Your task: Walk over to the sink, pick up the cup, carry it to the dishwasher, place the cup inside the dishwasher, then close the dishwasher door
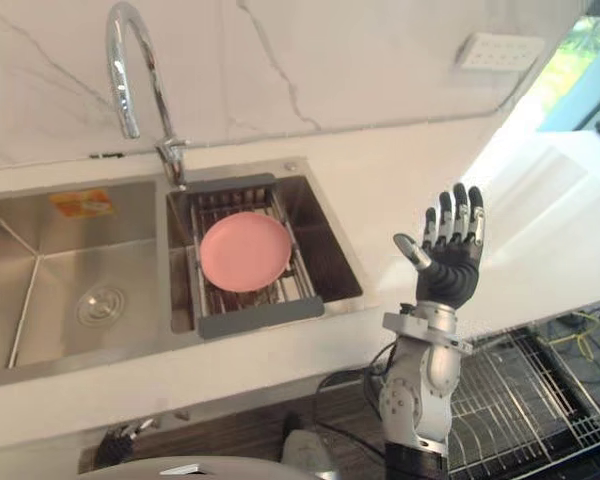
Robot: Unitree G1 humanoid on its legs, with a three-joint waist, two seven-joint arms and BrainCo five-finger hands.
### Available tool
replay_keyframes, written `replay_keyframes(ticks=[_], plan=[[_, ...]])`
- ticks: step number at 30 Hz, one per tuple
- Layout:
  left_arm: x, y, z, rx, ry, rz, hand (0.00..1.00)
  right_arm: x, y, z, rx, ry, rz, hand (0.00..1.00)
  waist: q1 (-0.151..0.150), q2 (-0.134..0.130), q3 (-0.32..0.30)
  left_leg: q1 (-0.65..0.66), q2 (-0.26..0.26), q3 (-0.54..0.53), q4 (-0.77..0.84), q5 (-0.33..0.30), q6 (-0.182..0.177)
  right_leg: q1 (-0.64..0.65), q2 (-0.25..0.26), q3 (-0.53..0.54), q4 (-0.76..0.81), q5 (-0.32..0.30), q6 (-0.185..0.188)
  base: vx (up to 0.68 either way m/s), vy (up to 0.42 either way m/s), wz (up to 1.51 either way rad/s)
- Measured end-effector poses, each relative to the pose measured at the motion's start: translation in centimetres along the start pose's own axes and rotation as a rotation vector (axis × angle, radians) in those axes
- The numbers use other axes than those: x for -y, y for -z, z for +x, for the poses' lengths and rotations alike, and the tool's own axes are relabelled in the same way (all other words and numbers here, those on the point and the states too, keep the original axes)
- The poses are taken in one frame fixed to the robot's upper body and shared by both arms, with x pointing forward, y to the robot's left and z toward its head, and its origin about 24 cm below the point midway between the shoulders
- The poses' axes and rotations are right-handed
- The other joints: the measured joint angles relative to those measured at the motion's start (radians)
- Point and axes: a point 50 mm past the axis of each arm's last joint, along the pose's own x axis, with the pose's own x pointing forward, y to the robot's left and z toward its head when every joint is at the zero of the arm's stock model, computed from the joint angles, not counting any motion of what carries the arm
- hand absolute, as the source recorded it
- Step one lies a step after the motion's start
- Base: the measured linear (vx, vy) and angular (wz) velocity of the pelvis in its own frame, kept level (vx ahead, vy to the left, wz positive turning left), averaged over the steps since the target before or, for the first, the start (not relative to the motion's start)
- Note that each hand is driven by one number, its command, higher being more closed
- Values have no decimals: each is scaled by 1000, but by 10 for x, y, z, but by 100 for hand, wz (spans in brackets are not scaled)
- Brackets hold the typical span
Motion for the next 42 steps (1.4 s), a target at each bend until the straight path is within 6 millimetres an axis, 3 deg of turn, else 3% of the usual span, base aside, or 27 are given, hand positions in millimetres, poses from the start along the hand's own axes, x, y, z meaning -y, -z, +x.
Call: replay_keyframes(ticks=[2,3,4,6,7,9,10,11,14,16,20,21,31,34,38,42], plan=[[-5,1,-1,1,-32,-17,0,-3,5,-1,-27,-23,11,0,1,-8,-3,-42,6,-6,70,0,0,14,0,-20,-33,-5,-3,-51,-50,26],[-8,0,-1,10,-56,-24,0,-3,7,-2,-37,-26,11,0,2,-34,0,-105,18,-20,207,0,2,30,-8,-39,-57,-6,-4,-89,-101,32],[-12,3,-3,3,-78,-26,0,-3,7,-3,-39,-30,8,0,5,-23,7,-179,42,-24,358,13,23,49,2,-50,-79,-9,-11,-75,-81,27],[-16,13,-9,-21,-104,-21,0,-2,7,-3,-40,-29,6,0,12,-29,7,-241,46,-70,482,47,45,91,-1,-43,-111,1,-34,27,-19,6],[-16,18,-12,-34,-106,-20,0,-2,6,-3,-38,-26,3,0,23,-30,9,-243,33,-78,442,-23,34,93,-7,-42,-114,10,-40,53,42,6],[-12,19,-13,-33,-95,-18,0,2,6,-3,-36,-15,-10,0,24,-13,8,-257,7,-71,302,-57,32,81,-19,-45,-117,12,-42,-23,69,12],[-8,20,-14,-27,-88,-20,0,4,7,-3,-52,-15,-27,0,20,5,8,-262,-7,-53,166,-43,33,78,-24,-64,-129,12,-37,-41,69,8],[-6,19,-13,-22,-83,-17,0,4,8,-4,-61,-15,-47,0,23,11,10,-254,-14,-42,122,21,33,85,-26,-70,-145,22,-21,-3,72,6],[-8,16,-11,-16,-84,1,0,1,9,-4,-73,-42,-91,0,30,-14,12,-202,-72,-25,17,77,46,115,-75,-69,-185,74,16,60,99,3],[-10,14,-11,-11,-96,6,0,0,8,-3,-71,-54,-90,0,30,-26,5,-168,-96,-19,-54,116,59,114,-90,-68,-185,73,22,54,70,5],[-10,7,-6,10,-89,19,0,2,8,-4,-79,-71,-95,0,27,-25,3,-125,-113,-23,-100,134,60,127,-94,-76,-185,73,35,83,36,3],[-12,0,-2,22,-75,60,0,1,12,-7,-116,-90,-131,0,25,-46,-8,-111,-120,-50,-147,153,61,139,-94,-104,-191,62,44,0,0,0],[-13,1,-2,20,-75,68,0,7,8,-5,-123,-89,-175,0,25,-53,-23,-128,-119,-50,-161,166,62,119,-101,-119,-185,63,43,5,-1,3],[-15,1,-2,15,-78,77,0,8,4,0,-131,-143,-298,0,23,-58,-30,-124,-118,-46,-164,169,60,114,-100,-120,-185,64,42,-1,-5,-1],[-23,11,-4,-48,-77,106,0,2,-5,16,-119,-332,-692,0,9,-72,-37,-94,-114,-19,-179,169,59,125,-96,-100,-185,64,41,-39,-13,-14],[-30,16,-5,-84,-101,110,0,-11,-18,26,-65,-495,-951,0,-1,-91,-50,-89,-108,-10,-187,166,54,131,-92,-95,-185,61,38,-62,-18,-8]])
